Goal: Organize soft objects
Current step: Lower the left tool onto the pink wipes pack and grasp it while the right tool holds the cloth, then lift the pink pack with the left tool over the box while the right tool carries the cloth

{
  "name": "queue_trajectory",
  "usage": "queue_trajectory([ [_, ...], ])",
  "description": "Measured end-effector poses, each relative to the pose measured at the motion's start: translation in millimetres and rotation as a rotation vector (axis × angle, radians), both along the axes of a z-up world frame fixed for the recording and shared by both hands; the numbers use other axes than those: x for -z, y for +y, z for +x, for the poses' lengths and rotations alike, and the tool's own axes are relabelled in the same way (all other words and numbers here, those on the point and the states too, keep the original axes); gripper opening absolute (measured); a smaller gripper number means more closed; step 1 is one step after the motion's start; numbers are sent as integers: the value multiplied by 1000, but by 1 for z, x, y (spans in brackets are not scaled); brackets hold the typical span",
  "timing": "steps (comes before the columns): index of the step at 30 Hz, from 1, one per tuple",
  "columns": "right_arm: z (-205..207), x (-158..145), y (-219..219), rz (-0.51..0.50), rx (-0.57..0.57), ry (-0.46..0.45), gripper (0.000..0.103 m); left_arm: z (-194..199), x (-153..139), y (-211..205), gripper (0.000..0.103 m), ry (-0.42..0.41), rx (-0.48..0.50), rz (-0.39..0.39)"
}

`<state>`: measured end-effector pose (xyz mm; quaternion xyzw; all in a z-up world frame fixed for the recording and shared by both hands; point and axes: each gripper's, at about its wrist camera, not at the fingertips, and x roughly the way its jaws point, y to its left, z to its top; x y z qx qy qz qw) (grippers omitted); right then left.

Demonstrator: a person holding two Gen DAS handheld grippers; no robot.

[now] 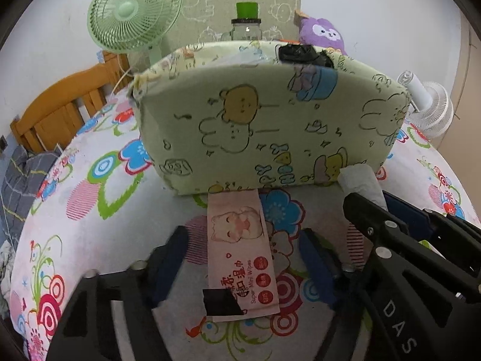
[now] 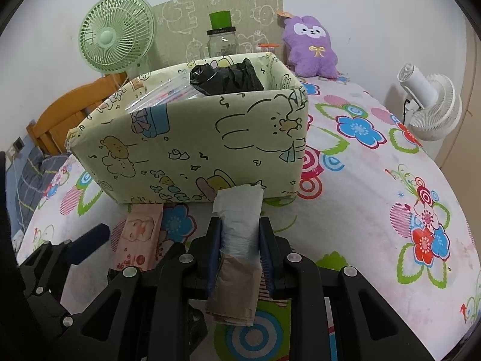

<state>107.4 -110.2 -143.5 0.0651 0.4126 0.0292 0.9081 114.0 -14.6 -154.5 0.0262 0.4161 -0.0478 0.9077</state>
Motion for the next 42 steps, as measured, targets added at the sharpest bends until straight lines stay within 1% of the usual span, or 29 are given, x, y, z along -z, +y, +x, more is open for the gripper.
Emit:
queue_trajectory([
  [1,0,0,0,5,-4,1,28,0,0,1,72,0,-1,-5],
  [3,1,-1,1,3,-8,-2,28,-2,-1,1,62,-1,-4,-14],
  [4,0,-1,2,4,-11,-4,28,-3,-1,2,59,-1,-3,-19],
  [6,-1,-1,1,2,-10,-5,28,-5,-2,1,48,-2,-2,-24],
  [7,-1,-2,1,1,-9,-5,28,-6,-2,1,46,-3,0,-26],
  [8,-2,-2,1,1,-8,-5,28,-7,-2,1,41,-4,1,-28],
  [17,-14,-7,1,-3,-11,-18,28,-22,-5,0,40,2,6,-48],
  [27,-34,-21,-6,4,9,-56,28,-44,-22,-5,40,-51,30,-65],
  [42,-59,-51,-10,5,12,-129,28,-69,-51,-9,40,-136,24,-66],
])
